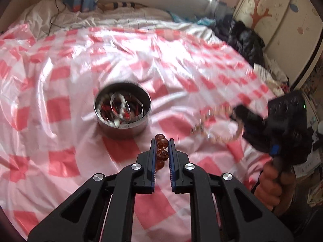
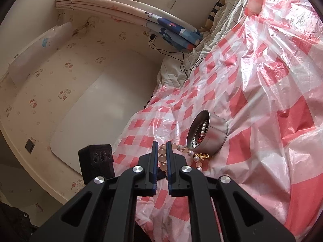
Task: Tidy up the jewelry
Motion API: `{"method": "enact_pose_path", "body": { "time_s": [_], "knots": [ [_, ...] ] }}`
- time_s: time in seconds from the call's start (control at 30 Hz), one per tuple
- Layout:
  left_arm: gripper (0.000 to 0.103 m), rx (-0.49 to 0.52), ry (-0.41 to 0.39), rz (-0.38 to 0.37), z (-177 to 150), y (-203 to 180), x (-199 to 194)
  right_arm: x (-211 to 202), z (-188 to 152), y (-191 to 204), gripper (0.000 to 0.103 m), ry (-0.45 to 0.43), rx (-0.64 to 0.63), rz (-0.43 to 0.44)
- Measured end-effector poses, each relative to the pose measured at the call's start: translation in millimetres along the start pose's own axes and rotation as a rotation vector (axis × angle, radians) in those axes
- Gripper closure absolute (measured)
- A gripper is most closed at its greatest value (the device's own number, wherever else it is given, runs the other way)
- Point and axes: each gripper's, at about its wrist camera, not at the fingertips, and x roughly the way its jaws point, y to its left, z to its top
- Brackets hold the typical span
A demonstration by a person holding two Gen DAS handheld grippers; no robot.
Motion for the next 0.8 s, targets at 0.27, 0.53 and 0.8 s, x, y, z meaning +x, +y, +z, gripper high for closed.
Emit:
{"method": "enact_pose_path", "body": {
  "time_s": [0.27,0.53,0.8],
  "knots": [
    [0.093,-0.066,-0.130,-0.027,54,22,-1,8,7,7,0.095,0.006,-0.010,0.030],
    [0.090,-0.161,0.021,0.196,65,58,54,35,29,10,0.095,0.021,0.000,0.057],
    [0.051,-0.197,-0.131,0.332,54,83,-18,109,48,6,0.094,0.109,-0.016,0.022]
  ]
}}
